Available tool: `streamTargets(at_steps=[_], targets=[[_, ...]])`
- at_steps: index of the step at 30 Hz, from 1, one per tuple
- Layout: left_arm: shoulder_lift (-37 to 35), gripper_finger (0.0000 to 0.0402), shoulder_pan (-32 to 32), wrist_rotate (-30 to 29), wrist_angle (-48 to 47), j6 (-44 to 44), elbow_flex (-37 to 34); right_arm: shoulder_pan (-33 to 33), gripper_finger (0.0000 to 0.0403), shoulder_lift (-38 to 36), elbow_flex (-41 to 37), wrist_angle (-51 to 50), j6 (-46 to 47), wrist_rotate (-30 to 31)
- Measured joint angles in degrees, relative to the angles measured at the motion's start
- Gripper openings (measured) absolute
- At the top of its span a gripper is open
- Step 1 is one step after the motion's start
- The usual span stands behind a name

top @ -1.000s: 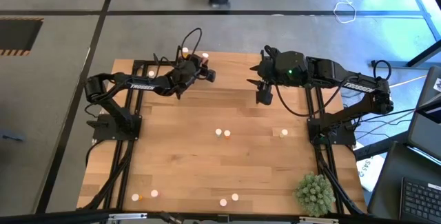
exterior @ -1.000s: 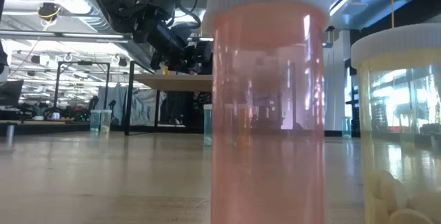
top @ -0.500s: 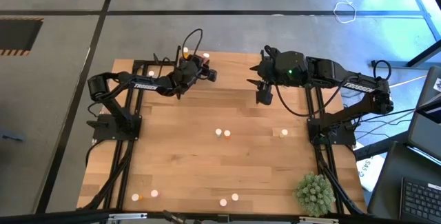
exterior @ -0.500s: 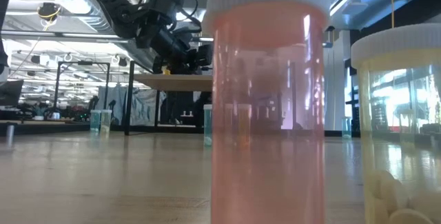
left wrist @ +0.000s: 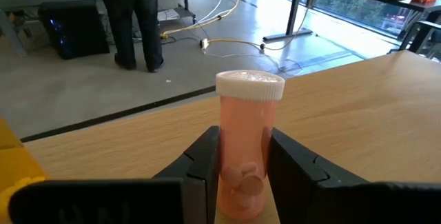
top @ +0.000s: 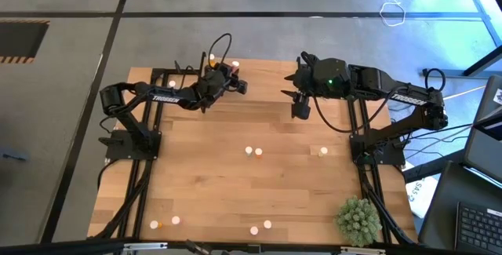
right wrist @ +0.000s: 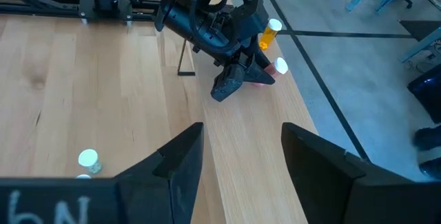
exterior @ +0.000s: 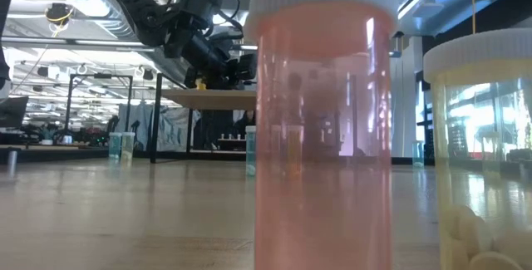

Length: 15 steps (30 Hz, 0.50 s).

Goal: Pick and place medicine bottles onto shelf by color
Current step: Put the top right pink pill bottle on the shelf

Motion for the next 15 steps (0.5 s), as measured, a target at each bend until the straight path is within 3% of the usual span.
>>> streamTargets(at_steps=[15], targets=[[0.11, 0.0122, -0.02, 1.62, -0.44, 3.67, -0.13, 0.0, 0.0198, 0.0, -0.02, -0.02, 0.0, 0.02]])
